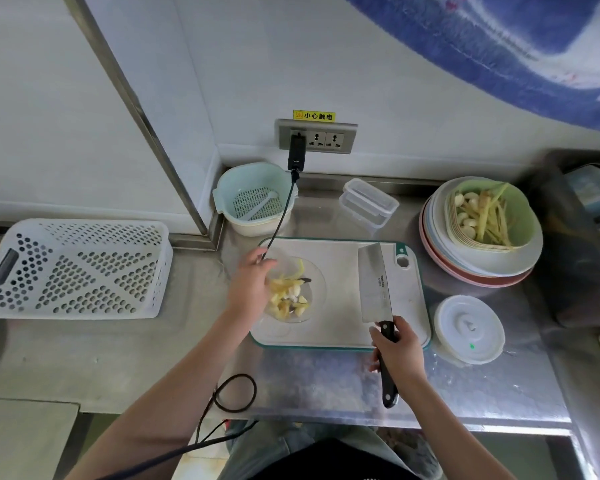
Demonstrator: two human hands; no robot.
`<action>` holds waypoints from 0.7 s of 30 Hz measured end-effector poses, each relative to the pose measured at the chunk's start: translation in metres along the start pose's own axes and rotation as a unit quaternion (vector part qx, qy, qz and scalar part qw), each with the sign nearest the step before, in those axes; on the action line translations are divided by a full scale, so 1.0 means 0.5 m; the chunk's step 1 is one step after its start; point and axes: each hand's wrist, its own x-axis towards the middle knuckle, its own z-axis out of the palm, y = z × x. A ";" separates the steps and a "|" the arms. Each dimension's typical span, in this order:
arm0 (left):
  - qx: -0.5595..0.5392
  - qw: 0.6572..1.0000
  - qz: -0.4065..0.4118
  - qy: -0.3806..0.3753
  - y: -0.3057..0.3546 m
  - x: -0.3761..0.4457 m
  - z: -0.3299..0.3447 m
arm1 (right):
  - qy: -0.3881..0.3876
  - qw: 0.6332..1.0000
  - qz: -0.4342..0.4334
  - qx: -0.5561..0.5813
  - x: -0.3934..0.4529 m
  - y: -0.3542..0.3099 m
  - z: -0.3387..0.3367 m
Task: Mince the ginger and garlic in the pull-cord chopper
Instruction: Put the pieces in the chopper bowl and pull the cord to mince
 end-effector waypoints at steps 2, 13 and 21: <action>-0.034 0.999 0.002 -0.011 0.029 -0.002 0.015 | 0.008 1.000 0.004 0.013 -0.005 -0.002 -0.002; -0.194 0.966 -0.168 -0.026 0.102 0.005 0.071 | 0.102 0.991 -0.047 0.069 -0.036 -0.040 -0.009; -0.221 0.957 -0.182 0.044 0.154 -0.070 0.019 | 0.021 0.995 -0.085 0.048 -0.074 -0.095 0.059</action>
